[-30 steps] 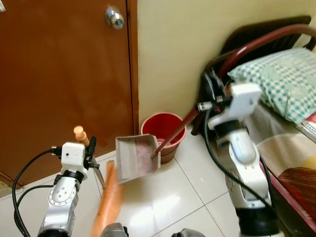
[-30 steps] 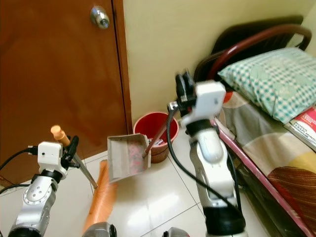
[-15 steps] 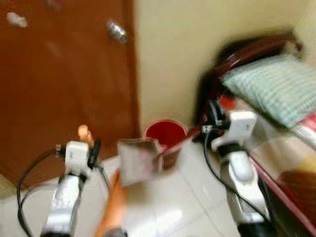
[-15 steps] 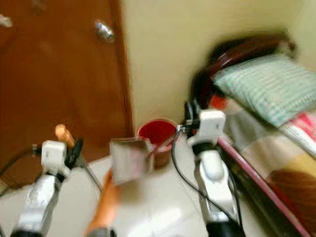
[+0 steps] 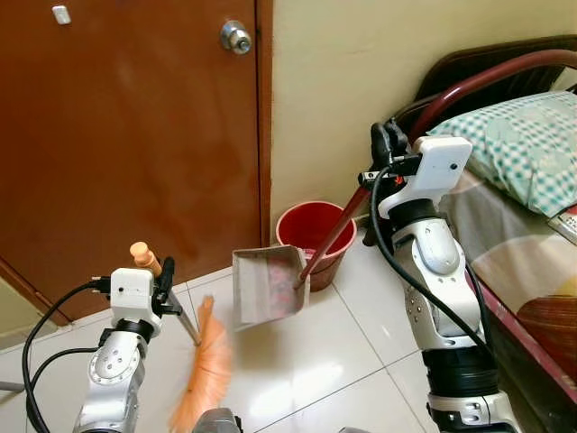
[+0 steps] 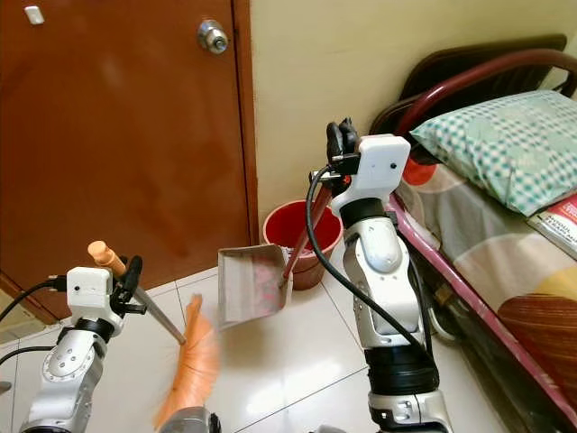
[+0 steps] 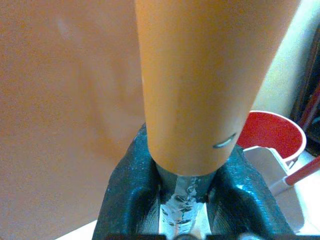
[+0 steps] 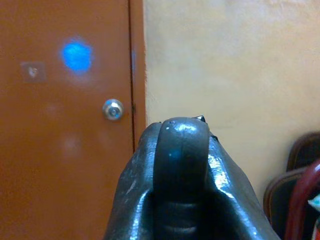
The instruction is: Sweep floor
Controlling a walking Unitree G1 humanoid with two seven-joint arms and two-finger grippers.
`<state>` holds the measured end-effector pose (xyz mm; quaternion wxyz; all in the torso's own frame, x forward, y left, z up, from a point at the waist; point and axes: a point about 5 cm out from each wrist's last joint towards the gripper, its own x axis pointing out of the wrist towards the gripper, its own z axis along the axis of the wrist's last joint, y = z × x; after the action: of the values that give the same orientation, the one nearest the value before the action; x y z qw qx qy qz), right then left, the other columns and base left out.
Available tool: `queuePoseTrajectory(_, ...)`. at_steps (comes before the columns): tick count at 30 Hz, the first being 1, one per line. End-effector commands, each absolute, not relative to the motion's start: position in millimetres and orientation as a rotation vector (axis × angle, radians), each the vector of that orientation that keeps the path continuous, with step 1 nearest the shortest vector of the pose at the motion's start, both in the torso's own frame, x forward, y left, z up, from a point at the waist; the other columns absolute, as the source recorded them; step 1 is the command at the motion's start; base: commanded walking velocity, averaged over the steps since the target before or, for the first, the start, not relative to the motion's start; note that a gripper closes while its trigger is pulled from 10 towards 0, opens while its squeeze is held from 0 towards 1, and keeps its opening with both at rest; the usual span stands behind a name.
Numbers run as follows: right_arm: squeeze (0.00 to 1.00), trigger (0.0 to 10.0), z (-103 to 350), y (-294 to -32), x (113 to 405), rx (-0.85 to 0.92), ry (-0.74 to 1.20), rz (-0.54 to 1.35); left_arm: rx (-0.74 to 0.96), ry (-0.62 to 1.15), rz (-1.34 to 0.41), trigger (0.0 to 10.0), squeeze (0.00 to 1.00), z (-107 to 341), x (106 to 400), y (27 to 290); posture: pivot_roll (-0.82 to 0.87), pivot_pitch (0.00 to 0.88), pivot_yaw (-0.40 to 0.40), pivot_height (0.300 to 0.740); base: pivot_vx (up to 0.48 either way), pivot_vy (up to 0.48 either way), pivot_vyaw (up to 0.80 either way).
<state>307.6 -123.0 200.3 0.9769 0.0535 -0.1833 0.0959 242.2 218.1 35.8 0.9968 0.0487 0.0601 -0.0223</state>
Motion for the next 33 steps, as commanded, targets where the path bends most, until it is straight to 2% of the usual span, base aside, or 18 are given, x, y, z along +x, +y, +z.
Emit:
queuePoseTrajectory(1,0.0,10.0,218.1,-125.5,302.4,0.142,-0.435,0.181,0.108,0.142,-0.049,10.0,0.0,34.9,242.6,219.0,0.04,0.0,-0.007,0.74,0.0,0.0,0.0)
queuePoseTrajectory(6,0.0,10.0,225.8,-125.3,297.1,0.162,-0.406,0.174,0.117,0.145,-0.061,10.0,0.0,33.5,242.3,216.6,0.03,0.0,-0.004,0.74,0.0,0.0,0.0)
queuePoseTrajectory(15,0.0,10.0,232.8,-128.4,296.5,0.097,-0.319,0.205,0.12,0.153,-0.07,10.0,0.0,31.7,245.7,214.5,0.02,0.0,-0.001,0.74,0.0,0.0,0.0)
queuePoseTrajectory(18,0.0,10.0,199.8,-131.0,298.9,-0.005,-0.16,0.233,0.121,0.154,-0.076,10.0,0.0,31.5,246.9,212.8,0.01,0.0,0.0,0.74,0.0,0.0,0.0)
queuePoseTrajectory(23,0.0,10.0,168.5,-139.8,291.3,-0.115,-0.129,0.209,0.119,0.153,-0.077,10.0,0.0,31.8,247.5,212.6,0.02,0.0,-0.001,0.74,0.0,0.0,0.0)
queuePoseTrajectory(29,0.0,10.0,130.4,-151.0,274.5,-0.168,-0.139,0.185,0.116,0.149,-0.081,10.0,0.0,32.7,248.0,211.9,0.01,0.0,0.0,0.74,0.0,0.0,0.0)
queuePoseTrajectory(33,0.0,10.0,111.4,-162.0,270.5,-0.107,-0.089,0.095,0.099,0.141,-0.076,10.0,0.0,33.9,248.4,213.2,0.02,0.0,0.004,0.74,0.0,0.0,0.0)
